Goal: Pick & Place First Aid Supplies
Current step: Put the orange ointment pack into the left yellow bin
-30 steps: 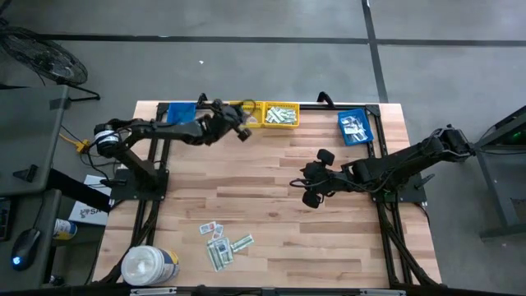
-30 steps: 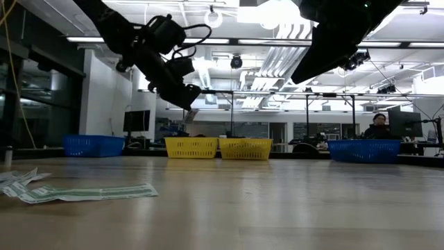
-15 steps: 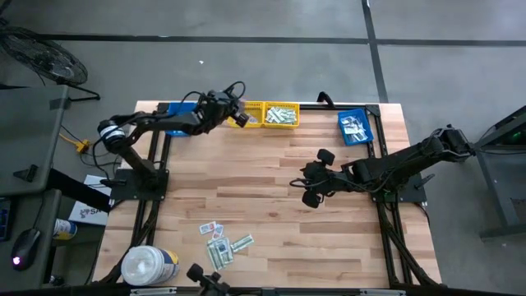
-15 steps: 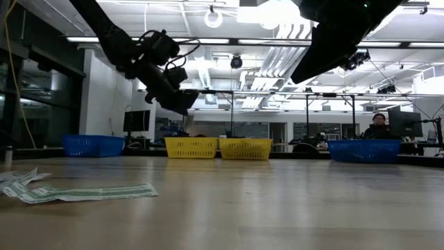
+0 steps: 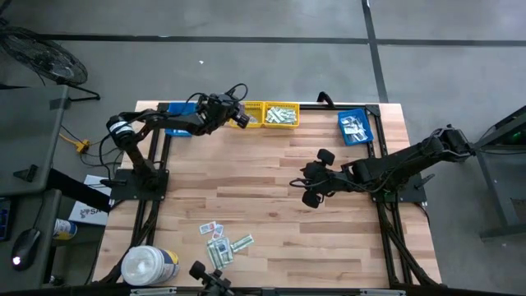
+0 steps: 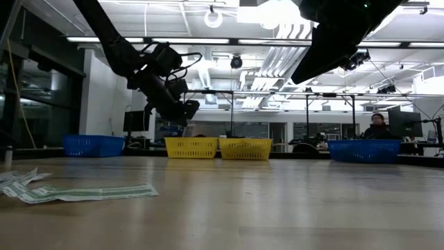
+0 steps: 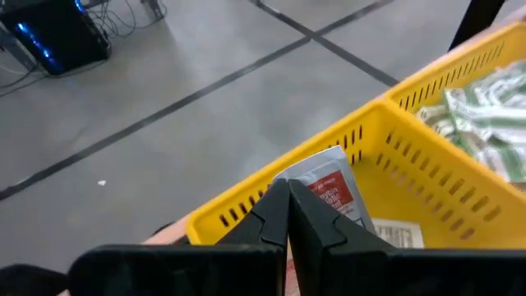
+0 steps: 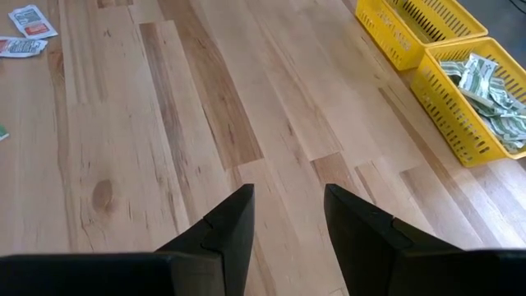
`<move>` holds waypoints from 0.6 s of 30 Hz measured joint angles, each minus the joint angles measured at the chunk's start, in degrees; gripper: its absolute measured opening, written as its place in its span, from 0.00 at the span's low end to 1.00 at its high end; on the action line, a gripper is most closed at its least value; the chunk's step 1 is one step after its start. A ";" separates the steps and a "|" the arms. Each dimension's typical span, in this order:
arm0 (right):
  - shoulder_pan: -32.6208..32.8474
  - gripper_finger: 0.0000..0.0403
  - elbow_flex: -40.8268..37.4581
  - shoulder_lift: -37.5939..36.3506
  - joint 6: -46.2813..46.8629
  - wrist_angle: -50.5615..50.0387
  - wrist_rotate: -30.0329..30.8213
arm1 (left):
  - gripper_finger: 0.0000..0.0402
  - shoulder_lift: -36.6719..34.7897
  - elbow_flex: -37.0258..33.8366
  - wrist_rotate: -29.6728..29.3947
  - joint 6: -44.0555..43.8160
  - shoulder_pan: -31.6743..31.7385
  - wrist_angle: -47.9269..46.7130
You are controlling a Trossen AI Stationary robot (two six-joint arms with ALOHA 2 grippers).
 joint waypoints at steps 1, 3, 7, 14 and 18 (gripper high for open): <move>0.00 0.35 0.00 0.02 0.00 0.00 -0.01 | 0.00 -0.02 0.04 0.07 -0.19 -0.02 0.18; 0.00 0.35 0.00 0.02 0.02 0.00 -0.07 | 0.00 -0.02 0.04 1.18 -0.82 0.00 -0.08; 0.02 0.35 0.00 0.02 0.02 0.00 -0.09 | 0.00 -0.02 0.02 1.50 -1.02 0.00 -0.53; 0.02 0.35 0.00 0.02 0.04 0.00 -0.46 | 0.08 -0.02 0.02 1.50 -1.22 -0.02 -1.06; 0.02 0.35 0.00 0.02 0.04 0.00 -0.90 | 0.18 -0.02 0.02 1.51 -1.22 -0.02 -1.08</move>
